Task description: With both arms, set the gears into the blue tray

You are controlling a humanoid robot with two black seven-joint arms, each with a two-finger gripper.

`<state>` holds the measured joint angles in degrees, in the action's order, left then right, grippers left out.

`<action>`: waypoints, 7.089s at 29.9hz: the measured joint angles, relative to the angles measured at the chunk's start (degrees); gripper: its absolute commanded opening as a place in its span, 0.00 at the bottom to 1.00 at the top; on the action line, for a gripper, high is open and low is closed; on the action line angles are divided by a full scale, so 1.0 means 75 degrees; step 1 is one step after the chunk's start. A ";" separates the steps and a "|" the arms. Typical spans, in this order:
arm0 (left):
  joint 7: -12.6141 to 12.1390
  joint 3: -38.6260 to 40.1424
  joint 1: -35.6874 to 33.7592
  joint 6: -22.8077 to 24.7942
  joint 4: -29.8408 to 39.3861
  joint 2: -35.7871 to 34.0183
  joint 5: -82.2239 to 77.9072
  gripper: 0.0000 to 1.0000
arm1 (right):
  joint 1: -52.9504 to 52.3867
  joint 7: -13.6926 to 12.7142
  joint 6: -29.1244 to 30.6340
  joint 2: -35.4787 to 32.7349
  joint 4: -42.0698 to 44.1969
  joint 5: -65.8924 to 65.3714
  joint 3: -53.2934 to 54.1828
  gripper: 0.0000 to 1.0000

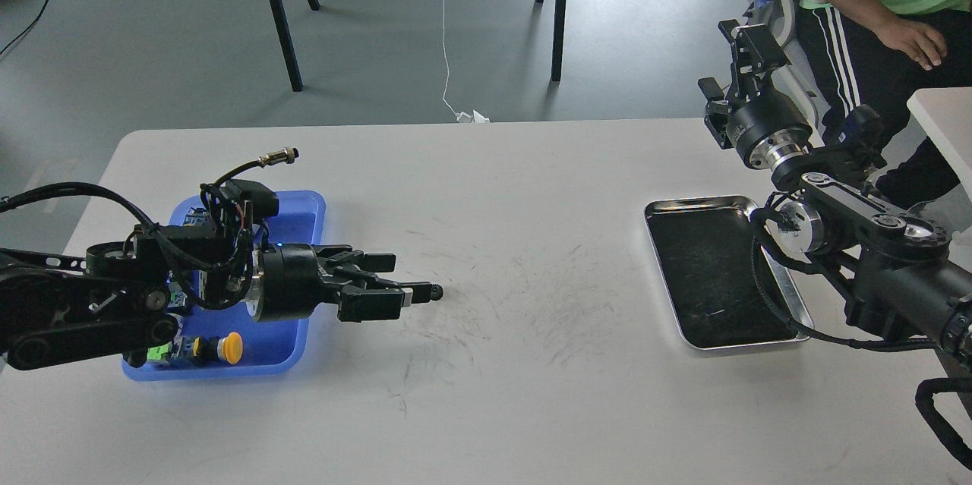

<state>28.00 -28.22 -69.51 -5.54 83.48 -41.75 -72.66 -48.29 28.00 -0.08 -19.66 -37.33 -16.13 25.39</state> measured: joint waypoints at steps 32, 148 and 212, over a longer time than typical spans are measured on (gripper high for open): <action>0.0001 -0.2359 -0.0707 -0.1912 -0.3181 0.2798 -0.1301 0.89 | 0.0277 0.0000 -0.0071 -0.0040 0.0048 0.0043 -0.0001 0.96; 0.0000 -0.3170 0.0239 -0.2995 -0.4734 0.3691 -0.0682 0.43 | 0.0463 0.0000 -0.0060 -0.0040 0.0054 0.0030 -0.0010 0.96; 0.0000 -0.2760 0.0578 -0.2995 -0.4834 0.3660 -0.0392 0.41 | 0.0521 0.0000 -0.0047 -0.0028 0.0105 0.0018 -0.0046 0.96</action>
<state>28.00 -48.92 -65.18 -28.00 47.22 -14.30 -75.60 -44.38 28.00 -0.43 -19.86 -36.55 -16.00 25.05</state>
